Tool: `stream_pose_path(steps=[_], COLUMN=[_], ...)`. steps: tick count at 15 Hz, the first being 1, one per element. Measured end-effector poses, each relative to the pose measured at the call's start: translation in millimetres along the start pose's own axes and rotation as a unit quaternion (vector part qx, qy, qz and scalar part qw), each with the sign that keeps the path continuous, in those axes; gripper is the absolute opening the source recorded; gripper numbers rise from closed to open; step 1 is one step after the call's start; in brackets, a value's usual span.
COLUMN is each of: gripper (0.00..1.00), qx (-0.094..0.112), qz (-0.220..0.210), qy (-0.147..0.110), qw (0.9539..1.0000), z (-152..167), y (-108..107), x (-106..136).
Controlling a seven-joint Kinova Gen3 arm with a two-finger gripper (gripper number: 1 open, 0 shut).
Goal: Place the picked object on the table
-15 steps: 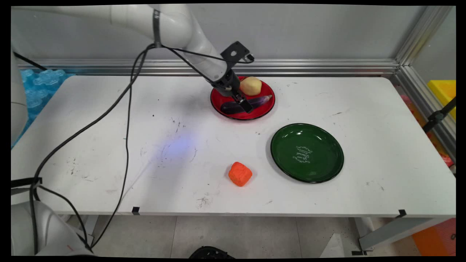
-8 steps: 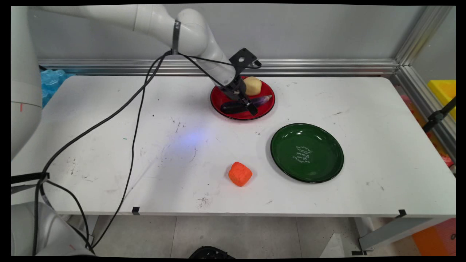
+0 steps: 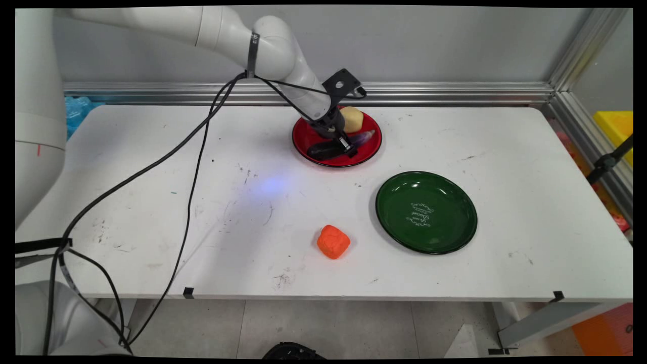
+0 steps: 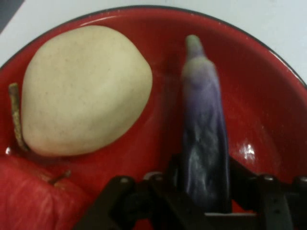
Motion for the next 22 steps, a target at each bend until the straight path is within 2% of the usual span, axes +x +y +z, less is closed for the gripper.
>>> stream_pose_path(steps=[6, 15, 19, 22], gripper=[0.00, 0.00, 0.00, 0.00], qx=[-0.005, -0.011, -0.022, -0.040], qz=[0.032, 0.068, 0.104, 0.138], qy=[0.002, 0.025, 0.028, 0.027], qw=[0.9995, 0.9973, 0.9939, 0.9892], z=[-21, -92, -131, -155], y=[-2, 0, 2, 6], x=[-4, 5, -5, -21])
